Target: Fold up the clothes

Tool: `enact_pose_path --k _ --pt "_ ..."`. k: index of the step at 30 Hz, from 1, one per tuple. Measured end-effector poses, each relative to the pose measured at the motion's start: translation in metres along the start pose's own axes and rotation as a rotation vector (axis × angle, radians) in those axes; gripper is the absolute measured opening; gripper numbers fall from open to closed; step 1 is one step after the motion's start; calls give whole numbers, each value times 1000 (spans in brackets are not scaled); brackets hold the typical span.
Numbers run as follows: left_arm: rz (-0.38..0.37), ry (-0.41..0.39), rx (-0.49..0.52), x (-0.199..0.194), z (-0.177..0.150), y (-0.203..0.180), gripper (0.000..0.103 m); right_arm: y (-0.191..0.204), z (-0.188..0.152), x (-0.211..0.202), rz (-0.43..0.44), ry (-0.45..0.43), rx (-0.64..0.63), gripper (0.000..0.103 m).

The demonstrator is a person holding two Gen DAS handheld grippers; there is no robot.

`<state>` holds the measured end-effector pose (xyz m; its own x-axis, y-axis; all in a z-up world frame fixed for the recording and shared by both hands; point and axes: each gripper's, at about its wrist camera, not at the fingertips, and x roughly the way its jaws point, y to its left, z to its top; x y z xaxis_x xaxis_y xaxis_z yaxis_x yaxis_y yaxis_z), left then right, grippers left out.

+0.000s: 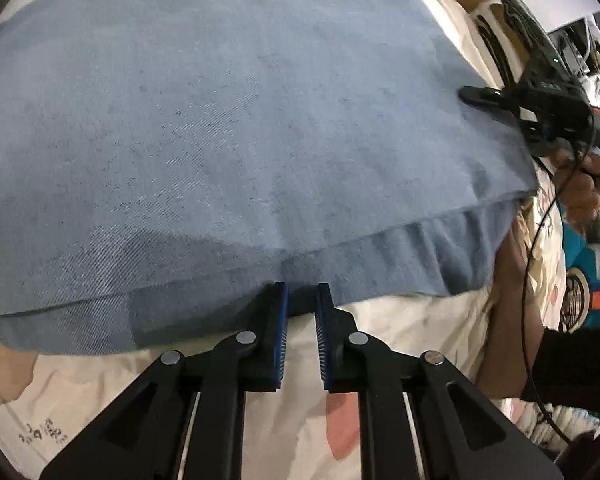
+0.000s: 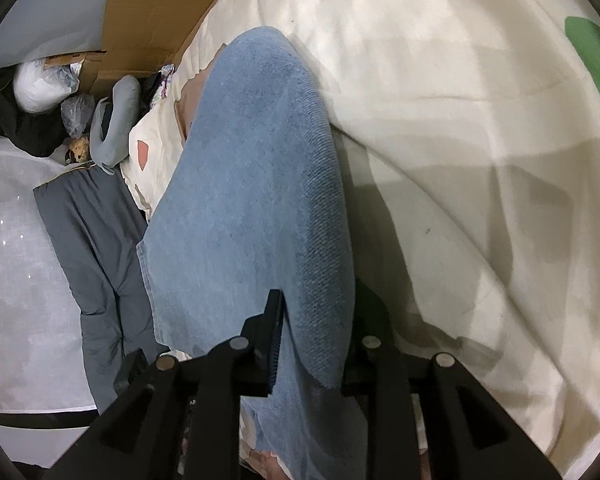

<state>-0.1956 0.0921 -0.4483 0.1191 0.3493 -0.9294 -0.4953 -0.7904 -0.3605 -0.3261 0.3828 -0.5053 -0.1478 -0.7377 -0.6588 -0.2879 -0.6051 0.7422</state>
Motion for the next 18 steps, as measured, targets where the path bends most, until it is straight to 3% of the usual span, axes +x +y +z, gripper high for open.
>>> enact_pose_path --k 5,10,18 --pt "28 -26 44 -25 31 -11 13 4 -1 -4 -11 -8 -29 22" --pt "64 -62 20 -31 70 2 13 -1 0 -5 0 -17 2 26" --pt "81 -50 -62 -6 110 29 13 2 -5 -10 -2 -20 -39 26"
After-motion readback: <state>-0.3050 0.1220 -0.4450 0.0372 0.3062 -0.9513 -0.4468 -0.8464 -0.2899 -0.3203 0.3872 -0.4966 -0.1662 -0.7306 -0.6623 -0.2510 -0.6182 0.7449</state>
